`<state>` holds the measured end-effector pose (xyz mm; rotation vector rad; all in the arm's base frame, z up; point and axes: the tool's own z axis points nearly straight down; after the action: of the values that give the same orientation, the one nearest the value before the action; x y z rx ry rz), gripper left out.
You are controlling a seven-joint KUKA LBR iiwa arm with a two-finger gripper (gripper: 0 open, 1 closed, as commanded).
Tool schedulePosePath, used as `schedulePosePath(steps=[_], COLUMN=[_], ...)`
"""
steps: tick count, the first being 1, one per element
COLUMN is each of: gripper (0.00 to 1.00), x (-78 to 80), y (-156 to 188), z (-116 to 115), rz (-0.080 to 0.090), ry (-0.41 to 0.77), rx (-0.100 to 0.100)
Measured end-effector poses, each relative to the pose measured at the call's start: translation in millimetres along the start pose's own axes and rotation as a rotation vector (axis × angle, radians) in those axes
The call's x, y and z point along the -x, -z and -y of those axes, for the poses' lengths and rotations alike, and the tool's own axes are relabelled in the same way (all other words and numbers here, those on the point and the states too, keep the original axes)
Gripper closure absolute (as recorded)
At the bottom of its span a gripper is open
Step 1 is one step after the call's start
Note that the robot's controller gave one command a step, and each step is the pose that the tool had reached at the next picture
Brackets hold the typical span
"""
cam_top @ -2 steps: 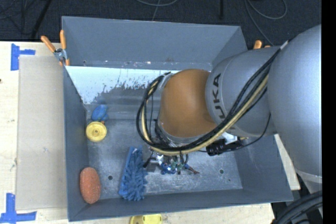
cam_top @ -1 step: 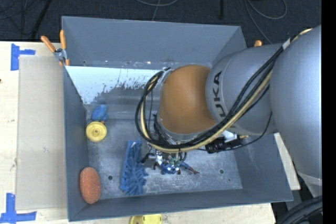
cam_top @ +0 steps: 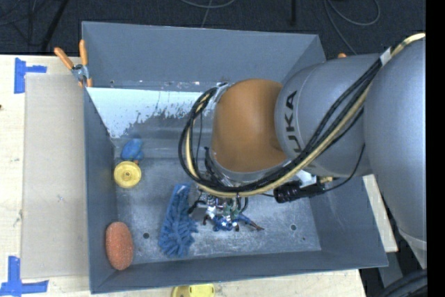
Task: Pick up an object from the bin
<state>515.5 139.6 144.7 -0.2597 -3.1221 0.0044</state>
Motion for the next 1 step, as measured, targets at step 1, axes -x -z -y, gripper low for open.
schedulePosePath(steps=[1], gripper=[1.00], x=[16.5], y=[29.3], z=[-21.2], rz=[0.012], ry=[-0.018], rx=[0.006])
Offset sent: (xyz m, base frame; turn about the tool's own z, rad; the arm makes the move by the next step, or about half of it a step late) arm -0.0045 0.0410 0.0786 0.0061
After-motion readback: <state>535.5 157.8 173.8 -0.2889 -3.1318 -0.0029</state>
